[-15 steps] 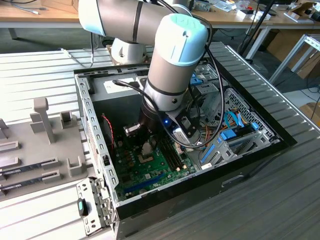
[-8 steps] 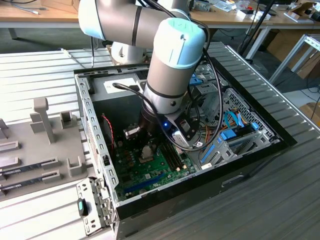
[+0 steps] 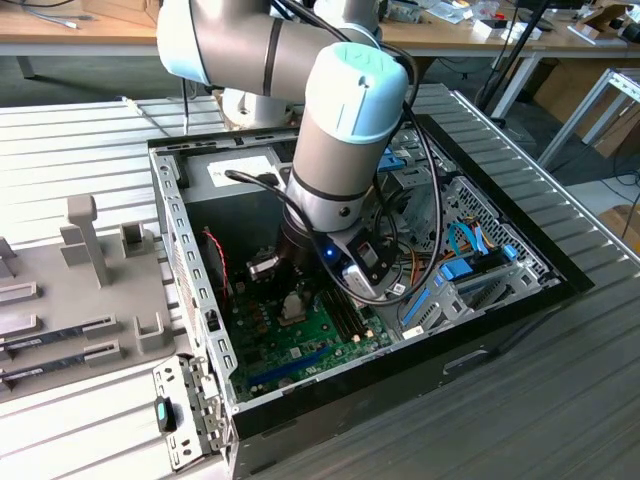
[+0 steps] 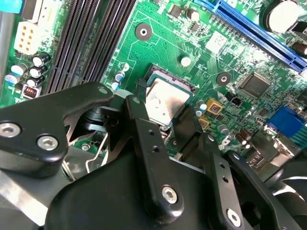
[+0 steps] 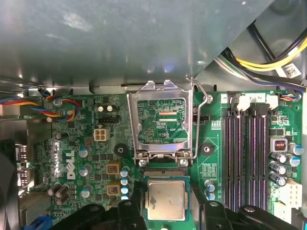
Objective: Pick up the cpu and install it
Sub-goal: 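Place the cpu into insertion slot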
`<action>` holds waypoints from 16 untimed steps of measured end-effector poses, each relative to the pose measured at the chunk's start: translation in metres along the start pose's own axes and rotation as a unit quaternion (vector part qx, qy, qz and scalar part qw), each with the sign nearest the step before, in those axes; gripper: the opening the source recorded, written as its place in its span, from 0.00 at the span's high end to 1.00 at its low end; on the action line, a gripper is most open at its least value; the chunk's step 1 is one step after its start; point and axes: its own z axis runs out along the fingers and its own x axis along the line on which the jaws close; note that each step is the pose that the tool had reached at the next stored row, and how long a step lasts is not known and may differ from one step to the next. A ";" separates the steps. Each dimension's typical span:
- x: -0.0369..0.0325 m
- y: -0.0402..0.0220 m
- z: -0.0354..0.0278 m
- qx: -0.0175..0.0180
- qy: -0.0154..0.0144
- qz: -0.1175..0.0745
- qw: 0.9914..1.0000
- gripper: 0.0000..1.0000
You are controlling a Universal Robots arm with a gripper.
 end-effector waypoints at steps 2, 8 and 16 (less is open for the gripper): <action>0.0007 0.0001 0.0009 0.000 0.000 0.000 1.000 0.53; 0.0006 0.0002 0.0052 0.000 0.000 0.000 1.000 0.53; 0.0005 0.0004 0.0080 0.001 0.000 0.000 1.000 0.53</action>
